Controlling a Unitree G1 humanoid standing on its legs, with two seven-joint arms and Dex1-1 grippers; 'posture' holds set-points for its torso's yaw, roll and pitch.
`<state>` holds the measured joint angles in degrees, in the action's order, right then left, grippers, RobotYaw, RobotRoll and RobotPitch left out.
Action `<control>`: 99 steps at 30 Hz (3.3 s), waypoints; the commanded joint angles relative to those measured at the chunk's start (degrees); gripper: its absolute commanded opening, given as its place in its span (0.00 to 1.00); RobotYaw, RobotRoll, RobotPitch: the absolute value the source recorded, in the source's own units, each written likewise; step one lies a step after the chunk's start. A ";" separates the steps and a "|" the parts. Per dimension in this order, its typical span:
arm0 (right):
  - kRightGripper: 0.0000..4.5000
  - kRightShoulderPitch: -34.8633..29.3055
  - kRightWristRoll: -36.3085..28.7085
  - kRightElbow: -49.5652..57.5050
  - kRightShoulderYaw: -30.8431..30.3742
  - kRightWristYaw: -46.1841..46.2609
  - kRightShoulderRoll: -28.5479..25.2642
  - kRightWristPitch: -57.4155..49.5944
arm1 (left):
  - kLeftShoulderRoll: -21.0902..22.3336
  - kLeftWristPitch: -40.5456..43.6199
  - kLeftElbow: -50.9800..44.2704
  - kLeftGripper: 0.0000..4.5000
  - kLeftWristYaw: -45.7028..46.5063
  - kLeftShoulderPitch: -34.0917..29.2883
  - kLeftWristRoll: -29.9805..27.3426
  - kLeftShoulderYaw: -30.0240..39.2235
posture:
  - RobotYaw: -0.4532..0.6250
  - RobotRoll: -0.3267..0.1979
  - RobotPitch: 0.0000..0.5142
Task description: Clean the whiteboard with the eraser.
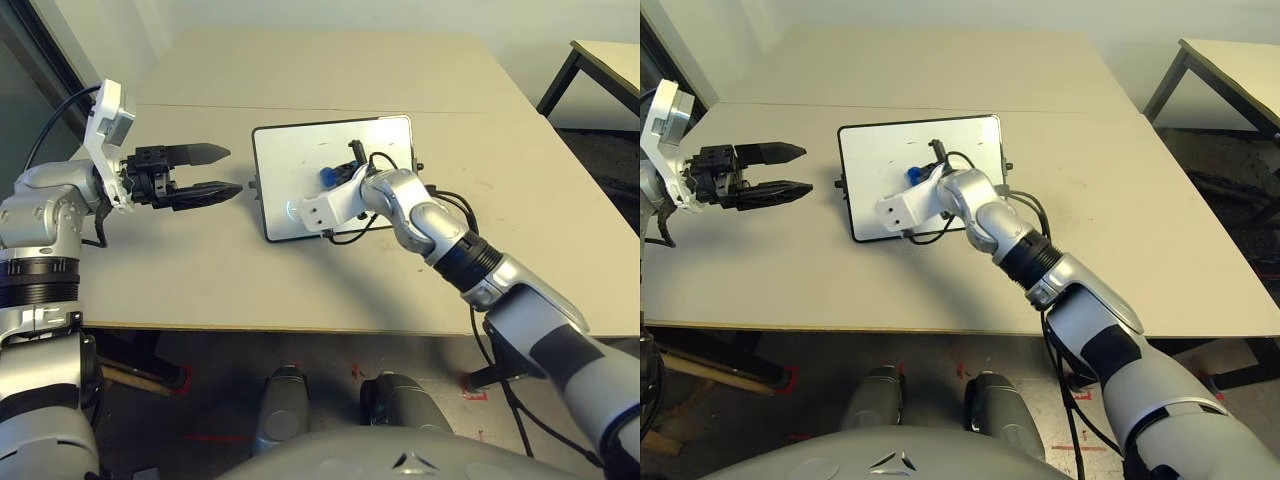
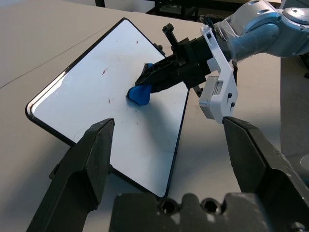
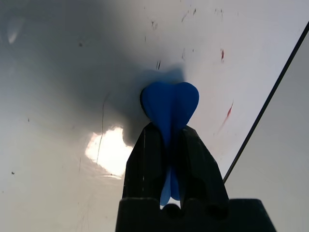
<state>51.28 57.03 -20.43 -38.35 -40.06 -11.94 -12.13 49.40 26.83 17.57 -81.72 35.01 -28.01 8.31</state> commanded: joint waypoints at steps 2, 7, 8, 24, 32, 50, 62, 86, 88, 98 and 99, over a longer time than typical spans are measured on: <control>0.05 -1.31 -0.28 0.83 -1.42 -1.67 -0.14 0.50 | 0.46 0.55 -1.19 1.00 0.22 -0.49 -0.59 0.33 | 0.73 0.62 0.03; 0.05 -0.98 -0.36 0.40 -0.71 -1.67 -1.24 0.52 | 0.22 0.58 -1.07 1.00 0.21 -0.24 -0.47 0.17 | 0.72 0.62 0.03; 0.05 -0.88 -0.33 0.23 -0.58 -1.60 -1.47 0.45 | 0.22 0.57 -1.07 1.00 0.18 -0.22 -0.47 0.16 | 0.72 0.62 0.03; 0.05 -1.25 -0.53 -1.67 2.53 -1.01 -7.86 -1.93 | -1.27 -0.70 1.46 1.00 -0.43 2.48 0.37 -1.16 | 0.68 0.62 0.01; 0.05 -5.29 -5.46 4.12 8.47 -4.61 -10.76 -6.79 | -1.37 -1.12 2.08 1.00 -0.68 2.79 0.51 -1.48 | 0.69 0.62 0.01; 0.05 -9.03 -35.29 13.47 42.44 -7.32 -10.24 -59.53 | -2.01 -1.41 2.22 1.00 -0.56 2.36 0.73 -1.73 | 0.66 0.62 0.05; 0.05 -5.07 -46.21 -0.75 59.98 16.30 -2.97 -64.80 | -1.69 -1.06 1.99 1.00 -0.78 2.49 0.65 -1.83 | 0.67 0.62 0.05; 0.99 -19.74 -60.51 3.20 62.58 25.89 -7.55 -9.49 | -7.89 -18.40 15.99 1.00 32.15 -0.36 8.33 9.58 | 0.68 0.62 0.05; 0.99 -21.31 -61.15 -0.14 63.02 27.44 -6.71 -1.89 | -10.16 -22.26 18.14 1.00 37.45 -0.66 9.96 9.99 | 0.69 0.62 0.05; 0.99 -21.31 -61.16 -16.90 61.14 34.76 -6.40 17.91 | -16.75 -40.44 33.72 1.00 60.93 2.20 17.66 10.17 | 0.67 0.62 0.04; 0.99 -21.04 -61.63 -17.84 61.26 35.04 -6.27 18.58 | -16.99 -41.42 35.39 1.00 62.97 2.85 18.06 10.28 | 0.67 0.62 0.04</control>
<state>29.53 -3.54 -36.50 23.08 -5.73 -18.30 4.52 32.60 -12.24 50.53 -21.95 36.45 -11.42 18.43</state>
